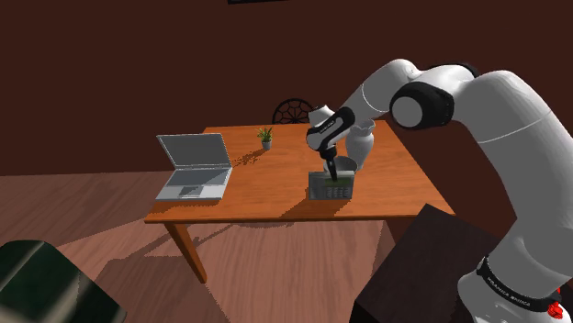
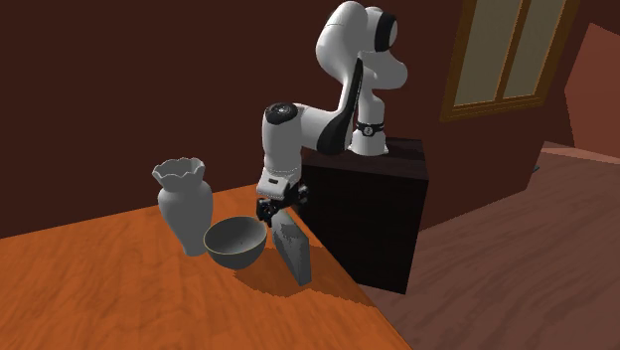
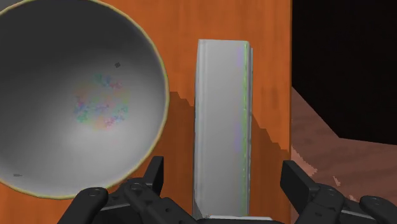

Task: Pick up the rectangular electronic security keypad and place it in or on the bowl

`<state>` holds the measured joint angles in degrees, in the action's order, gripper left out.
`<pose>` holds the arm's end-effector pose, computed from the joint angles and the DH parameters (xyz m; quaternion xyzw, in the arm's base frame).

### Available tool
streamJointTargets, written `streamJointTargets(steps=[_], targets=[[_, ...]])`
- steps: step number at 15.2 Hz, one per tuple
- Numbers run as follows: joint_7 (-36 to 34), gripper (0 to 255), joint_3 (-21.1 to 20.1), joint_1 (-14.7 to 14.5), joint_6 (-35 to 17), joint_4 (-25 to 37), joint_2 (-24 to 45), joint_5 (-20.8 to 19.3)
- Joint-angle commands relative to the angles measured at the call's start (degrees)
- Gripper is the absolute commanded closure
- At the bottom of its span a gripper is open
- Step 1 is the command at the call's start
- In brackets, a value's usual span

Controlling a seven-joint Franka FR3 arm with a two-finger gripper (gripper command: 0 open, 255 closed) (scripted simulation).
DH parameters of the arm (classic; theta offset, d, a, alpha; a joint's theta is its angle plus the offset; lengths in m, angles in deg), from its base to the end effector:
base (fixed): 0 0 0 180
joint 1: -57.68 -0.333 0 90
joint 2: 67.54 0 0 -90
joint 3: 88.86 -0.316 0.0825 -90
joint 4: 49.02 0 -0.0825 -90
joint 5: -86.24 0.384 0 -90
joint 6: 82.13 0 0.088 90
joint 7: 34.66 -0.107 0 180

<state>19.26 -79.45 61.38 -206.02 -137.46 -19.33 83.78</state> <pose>0.6630 -0.1425 0.1419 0.9165 0.3773 -0.1328 0.0080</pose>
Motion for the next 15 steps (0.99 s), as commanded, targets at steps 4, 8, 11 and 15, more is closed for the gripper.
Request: streamJointTargets(steps=[4, 8, 11, 15], targets=[[0.09, 0, -0.10, 0.39, -3.10, -0.84, 2.23, 0.07], [0.09, 0, -0.10, 0.39, -3.10, -0.84, 2.23, 0.07], [0.09, 0, -0.10, 0.39, -3.10, -0.84, 2.23, 0.07], [0.09, 255, -0.10, 0.39, -3.10, -0.85, 2.23, 0.07]])
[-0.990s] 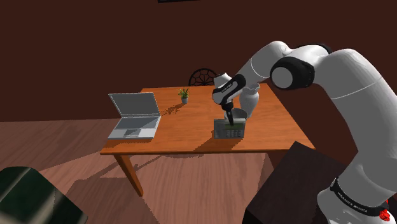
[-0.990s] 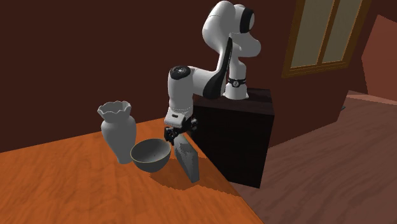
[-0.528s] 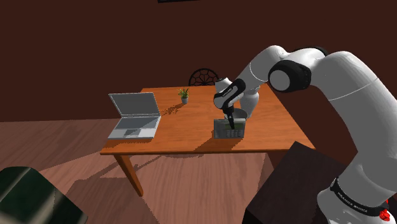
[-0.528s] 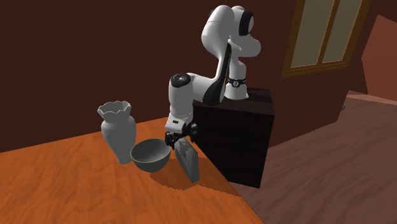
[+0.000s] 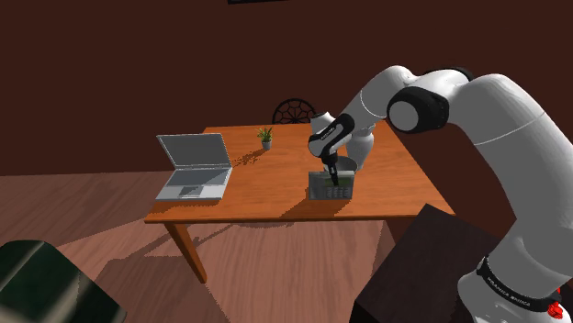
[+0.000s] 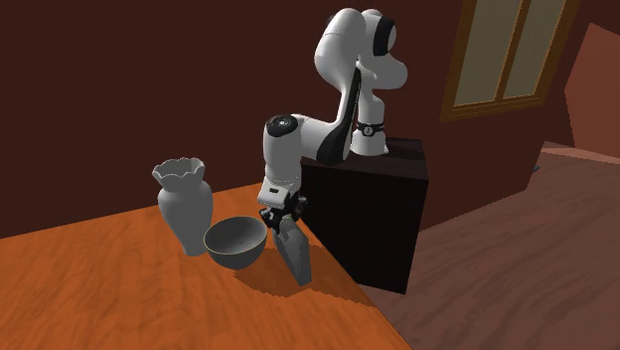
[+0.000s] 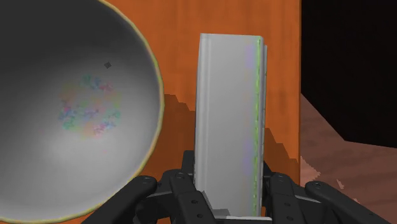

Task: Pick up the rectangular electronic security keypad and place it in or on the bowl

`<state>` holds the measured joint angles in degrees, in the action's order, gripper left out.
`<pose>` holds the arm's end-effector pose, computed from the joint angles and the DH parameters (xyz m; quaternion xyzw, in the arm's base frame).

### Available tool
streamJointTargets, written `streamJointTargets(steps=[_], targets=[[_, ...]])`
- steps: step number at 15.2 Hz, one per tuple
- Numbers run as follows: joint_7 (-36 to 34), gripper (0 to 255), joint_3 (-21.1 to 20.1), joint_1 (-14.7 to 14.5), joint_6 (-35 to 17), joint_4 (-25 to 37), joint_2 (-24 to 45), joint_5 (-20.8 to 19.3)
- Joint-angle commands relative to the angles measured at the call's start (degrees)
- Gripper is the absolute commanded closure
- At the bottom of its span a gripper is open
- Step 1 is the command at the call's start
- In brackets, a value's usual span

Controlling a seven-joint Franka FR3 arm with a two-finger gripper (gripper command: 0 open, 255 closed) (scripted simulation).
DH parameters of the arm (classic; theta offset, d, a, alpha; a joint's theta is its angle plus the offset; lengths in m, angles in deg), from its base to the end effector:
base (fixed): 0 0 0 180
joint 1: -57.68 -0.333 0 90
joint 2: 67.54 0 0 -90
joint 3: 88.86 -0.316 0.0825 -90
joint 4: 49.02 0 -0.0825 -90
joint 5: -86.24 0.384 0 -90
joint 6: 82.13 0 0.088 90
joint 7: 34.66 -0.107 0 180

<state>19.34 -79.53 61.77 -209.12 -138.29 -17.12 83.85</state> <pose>0.6559 -0.1458 0.1139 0.9163 0.3777 -0.1326 0.0083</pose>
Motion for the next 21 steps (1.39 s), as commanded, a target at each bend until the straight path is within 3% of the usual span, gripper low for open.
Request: streamJointTargets(steps=[1, 7, 21], targets=[[0.01, 255, -0.01, -0.01, 0.01, -0.01, 0.02, 0.00], [0.01, 255, -0.01, -0.01, -0.01, -0.01, 0.03, 0.00], [0.59, 255, 0.64, -0.64, 5.84, -2.24, -8.10, -0.59]])
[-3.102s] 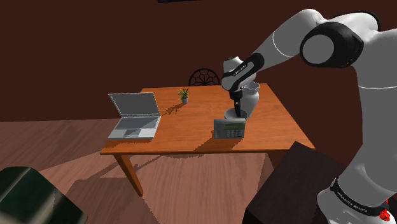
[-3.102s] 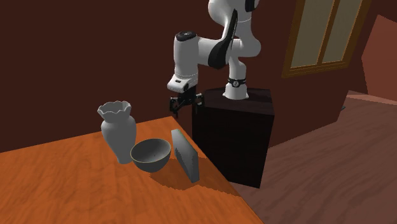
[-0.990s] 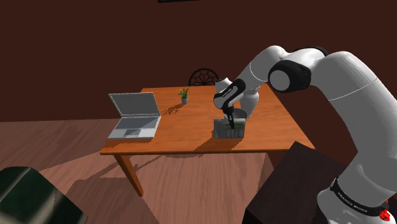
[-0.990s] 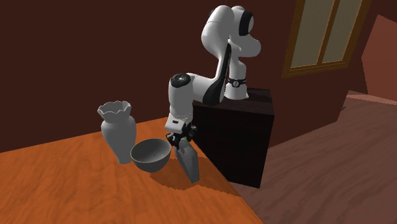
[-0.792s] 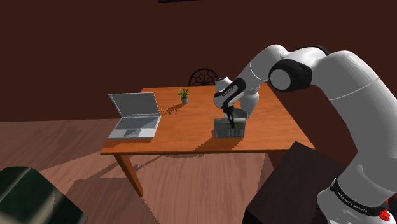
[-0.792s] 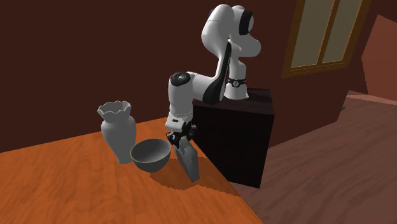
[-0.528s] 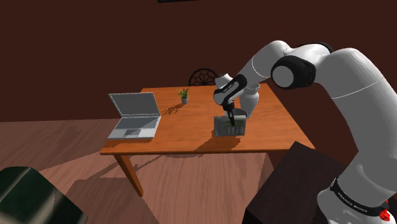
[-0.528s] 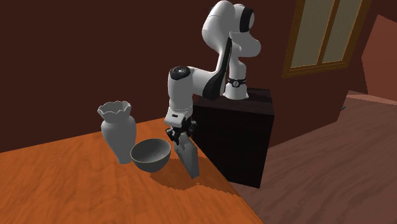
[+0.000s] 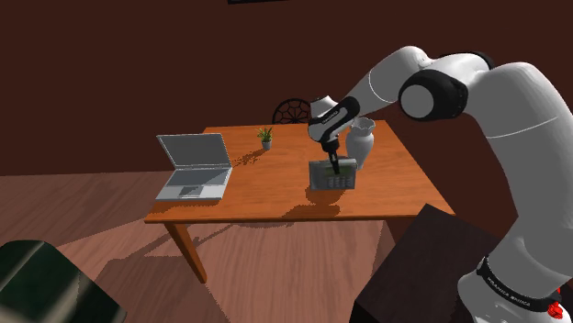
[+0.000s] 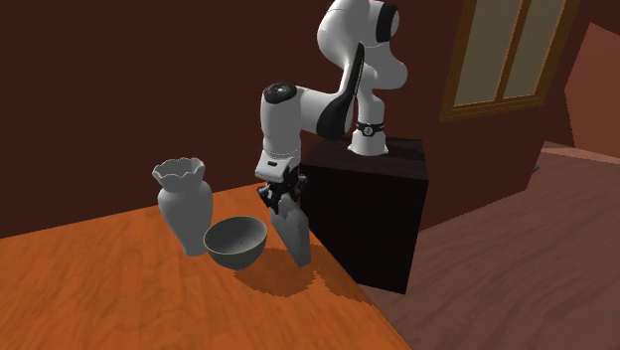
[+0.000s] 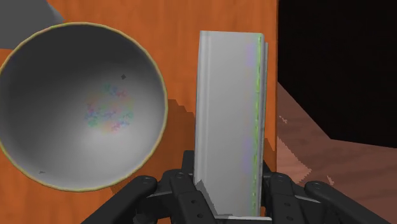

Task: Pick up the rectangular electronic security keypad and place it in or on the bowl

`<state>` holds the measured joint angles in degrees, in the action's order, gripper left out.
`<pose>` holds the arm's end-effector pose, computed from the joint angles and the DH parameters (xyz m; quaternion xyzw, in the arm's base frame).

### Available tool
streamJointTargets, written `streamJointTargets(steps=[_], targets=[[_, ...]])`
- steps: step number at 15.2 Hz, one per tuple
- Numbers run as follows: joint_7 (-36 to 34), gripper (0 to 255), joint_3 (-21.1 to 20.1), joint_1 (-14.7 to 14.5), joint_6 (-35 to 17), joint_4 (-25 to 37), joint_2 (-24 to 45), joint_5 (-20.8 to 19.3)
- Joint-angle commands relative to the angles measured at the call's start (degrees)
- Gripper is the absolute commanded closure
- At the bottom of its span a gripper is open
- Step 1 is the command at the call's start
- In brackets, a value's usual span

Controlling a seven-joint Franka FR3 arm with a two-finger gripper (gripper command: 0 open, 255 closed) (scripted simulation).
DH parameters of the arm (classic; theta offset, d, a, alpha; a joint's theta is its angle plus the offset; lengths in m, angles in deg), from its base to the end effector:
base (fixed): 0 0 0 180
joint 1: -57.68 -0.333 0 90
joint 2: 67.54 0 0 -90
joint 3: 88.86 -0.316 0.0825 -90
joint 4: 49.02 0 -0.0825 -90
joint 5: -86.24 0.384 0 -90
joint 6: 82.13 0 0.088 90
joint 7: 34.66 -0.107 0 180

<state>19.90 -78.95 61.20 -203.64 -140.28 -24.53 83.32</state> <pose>0.6561 -0.1458 0.1814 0.9162 0.3779 -0.1334 0.0078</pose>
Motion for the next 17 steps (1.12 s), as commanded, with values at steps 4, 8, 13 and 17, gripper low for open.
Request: streamJointTargets(steps=[4, 8, 13, 17], targets=[[0.21, 255, 0.23, -0.22, 2.26, -0.40, -2.76, -0.23], [0.38, 255, 0.39, -0.37, 4.27, -0.32, -4.70, -0.40], [0.61, 255, 0.58, -0.53, 6.90, 0.10, -6.95, -0.61], [0.80, 255, 0.72, -0.65, 9.11, 0.67, -8.60, -0.77]])
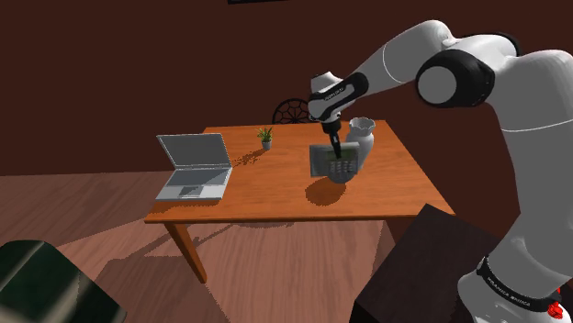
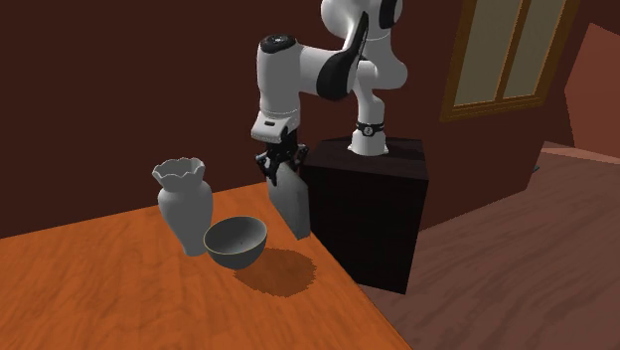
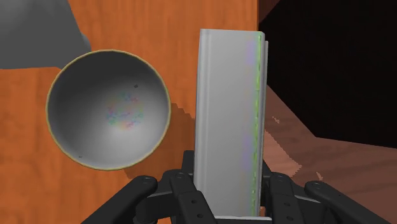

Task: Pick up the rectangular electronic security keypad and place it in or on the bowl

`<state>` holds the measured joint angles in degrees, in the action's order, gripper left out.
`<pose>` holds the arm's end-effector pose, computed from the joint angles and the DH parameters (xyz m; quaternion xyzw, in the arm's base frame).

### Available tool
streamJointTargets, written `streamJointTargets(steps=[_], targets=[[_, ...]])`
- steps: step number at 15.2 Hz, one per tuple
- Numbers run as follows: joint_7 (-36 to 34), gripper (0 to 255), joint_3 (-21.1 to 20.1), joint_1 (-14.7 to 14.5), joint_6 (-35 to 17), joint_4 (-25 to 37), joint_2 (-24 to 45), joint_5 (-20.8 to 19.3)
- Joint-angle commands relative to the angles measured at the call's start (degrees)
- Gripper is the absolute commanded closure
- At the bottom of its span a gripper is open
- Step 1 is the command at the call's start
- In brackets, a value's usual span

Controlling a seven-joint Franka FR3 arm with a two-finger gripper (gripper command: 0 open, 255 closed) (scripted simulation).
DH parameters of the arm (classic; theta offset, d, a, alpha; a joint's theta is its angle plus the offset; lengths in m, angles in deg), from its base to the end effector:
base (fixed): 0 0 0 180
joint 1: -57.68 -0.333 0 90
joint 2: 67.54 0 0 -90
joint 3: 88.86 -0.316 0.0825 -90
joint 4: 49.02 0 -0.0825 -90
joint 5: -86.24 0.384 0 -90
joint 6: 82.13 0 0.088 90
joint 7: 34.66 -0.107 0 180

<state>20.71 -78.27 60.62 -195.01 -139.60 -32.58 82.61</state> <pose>0.6561 -0.1462 0.2712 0.9161 0.3780 -0.1333 0.0078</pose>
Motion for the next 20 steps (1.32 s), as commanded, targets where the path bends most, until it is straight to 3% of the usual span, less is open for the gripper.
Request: streamJointTargets(steps=[1, 3, 8, 12, 15, 20], targets=[[0.04, 255, 0.07, -0.11, 1.05, 0.18, -0.94, -0.10], [0.10, 255, 0.11, -0.14, 1.71, 0.39, -1.39, -0.14], [5.36, 255, 1.06, 4.30, 7.09, 12.07, 4.21, 0.48], [9.37, 255, 1.54, 8.26, 12.92, 24.96, 10.68, 1.21], [12.15, 255, 1.65, 11.67, 19.16, 38.79, 17.78, 1.88], [11.74, 255, 1.52, 11.53, 15.84, 36.06, 18.43, 1.91]])
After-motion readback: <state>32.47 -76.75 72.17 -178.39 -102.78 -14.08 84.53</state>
